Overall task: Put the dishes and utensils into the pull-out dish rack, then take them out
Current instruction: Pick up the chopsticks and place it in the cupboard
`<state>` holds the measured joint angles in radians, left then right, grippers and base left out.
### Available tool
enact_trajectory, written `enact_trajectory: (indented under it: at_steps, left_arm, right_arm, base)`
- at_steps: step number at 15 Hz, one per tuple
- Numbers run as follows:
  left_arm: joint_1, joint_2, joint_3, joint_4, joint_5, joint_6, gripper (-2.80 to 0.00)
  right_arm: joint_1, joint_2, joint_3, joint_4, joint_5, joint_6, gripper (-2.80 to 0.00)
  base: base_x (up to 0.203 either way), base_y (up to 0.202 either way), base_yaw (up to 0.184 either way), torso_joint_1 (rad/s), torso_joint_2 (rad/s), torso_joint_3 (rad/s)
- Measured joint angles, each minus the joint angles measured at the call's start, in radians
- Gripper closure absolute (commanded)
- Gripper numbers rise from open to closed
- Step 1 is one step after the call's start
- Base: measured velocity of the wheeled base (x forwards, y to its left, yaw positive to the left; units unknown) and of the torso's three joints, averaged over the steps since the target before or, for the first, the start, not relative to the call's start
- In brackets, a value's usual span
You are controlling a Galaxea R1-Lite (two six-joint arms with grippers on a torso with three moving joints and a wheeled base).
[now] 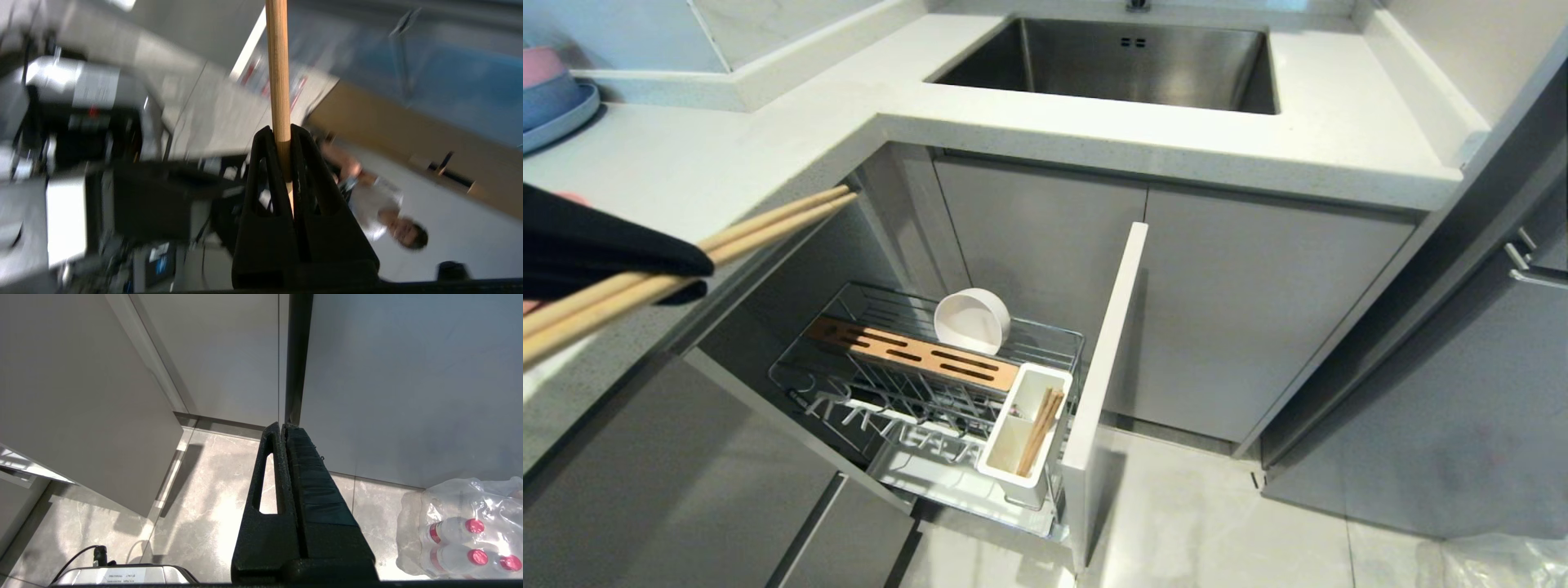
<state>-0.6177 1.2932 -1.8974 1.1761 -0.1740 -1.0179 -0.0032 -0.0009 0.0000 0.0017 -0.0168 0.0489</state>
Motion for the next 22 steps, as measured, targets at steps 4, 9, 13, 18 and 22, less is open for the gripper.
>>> enact_trajectory:
  at_steps: [4,9,13,18,22]
  left_arm:
    - [0.007,0.076,0.001,0.098,-0.102,-0.001,0.0]
    - [0.07,0.235,-0.002,0.162,-0.263,0.011,0.0]
    - [0.108,0.341,0.001,0.167,-0.327,0.024,0.0]
    - [0.141,0.453,0.023,0.157,-0.363,0.028,0.0]
    - [0.153,0.54,0.036,0.151,-0.393,0.045,0.0]
  right_arm:
    - [0.0,0.0,0.0,0.0,0.0,0.0,0.0]
    - [0.0,0.0,0.0,0.0,0.0,0.0,0.0]
    - [0.0,0.0,0.0,0.0,0.0,0.0,0.0]
    - [0.0,0.0,0.0,0.0,0.0,0.0,0.0]
    - [0.0,0.0,0.0,0.0,0.0,0.0,0.0]
  base:
    - [0.0,0.0,0.0,0.0,0.0,0.0]
    - [0.0,0.0,0.0,0.0,0.0,0.0]
    - [0.0,0.0,0.0,0.0,0.0,0.0]
    - [0.0,0.0,0.0,0.0,0.0,0.0]
    - [0.0,0.0,0.0,0.0,0.0,0.0]
